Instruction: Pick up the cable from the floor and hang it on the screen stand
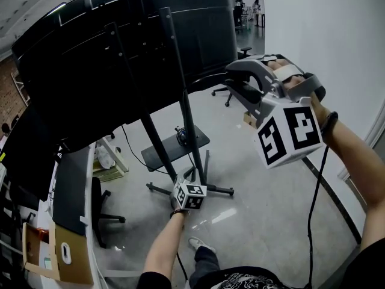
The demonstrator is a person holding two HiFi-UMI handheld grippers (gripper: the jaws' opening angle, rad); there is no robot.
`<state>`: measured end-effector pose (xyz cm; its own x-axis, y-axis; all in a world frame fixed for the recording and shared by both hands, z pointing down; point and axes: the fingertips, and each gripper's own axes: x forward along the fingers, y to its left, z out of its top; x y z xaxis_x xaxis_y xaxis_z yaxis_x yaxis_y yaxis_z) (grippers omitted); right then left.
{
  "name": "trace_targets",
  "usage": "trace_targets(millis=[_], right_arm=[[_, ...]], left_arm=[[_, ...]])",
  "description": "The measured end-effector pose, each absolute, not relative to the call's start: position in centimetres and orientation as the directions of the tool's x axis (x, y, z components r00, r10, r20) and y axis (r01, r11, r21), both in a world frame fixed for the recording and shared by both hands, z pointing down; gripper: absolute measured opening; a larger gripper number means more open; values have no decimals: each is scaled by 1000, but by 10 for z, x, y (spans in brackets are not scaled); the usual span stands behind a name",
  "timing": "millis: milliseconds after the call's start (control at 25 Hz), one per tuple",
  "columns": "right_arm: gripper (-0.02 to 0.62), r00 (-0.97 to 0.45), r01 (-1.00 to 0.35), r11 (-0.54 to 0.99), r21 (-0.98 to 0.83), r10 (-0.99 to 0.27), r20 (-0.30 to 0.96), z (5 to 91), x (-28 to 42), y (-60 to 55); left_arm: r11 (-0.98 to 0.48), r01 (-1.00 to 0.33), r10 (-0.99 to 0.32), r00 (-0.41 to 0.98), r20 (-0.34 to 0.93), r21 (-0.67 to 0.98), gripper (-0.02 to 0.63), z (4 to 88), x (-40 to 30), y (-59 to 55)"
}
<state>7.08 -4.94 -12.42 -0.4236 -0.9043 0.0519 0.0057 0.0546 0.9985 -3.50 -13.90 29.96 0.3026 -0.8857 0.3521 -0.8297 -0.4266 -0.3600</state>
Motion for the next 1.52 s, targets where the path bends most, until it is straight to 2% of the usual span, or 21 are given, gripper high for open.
trace_targets(millis=[400,840,1200,1520], right_arm=[[103,-398,-108,32,994,-917,-14,-138,82,-80],[103,-383,-289,22,957,-919,-94,-151,87,-150],[103,-396,-414,51,909,-909,-129,-155,72,-214],[103,-408,-453,84,888,-905,-123,-150,53,-287]], left_arm=[[-402,-827,-898,273,344,-394,17,242,-91,-138],[-229,-859,-971,170,166,-458,17,81,-191,-159],[-139,-848,-989,143,31,-511,17,-55,-208,-188],[-141,-838,-988,155,18,-527,17,-121,-210,-241]])
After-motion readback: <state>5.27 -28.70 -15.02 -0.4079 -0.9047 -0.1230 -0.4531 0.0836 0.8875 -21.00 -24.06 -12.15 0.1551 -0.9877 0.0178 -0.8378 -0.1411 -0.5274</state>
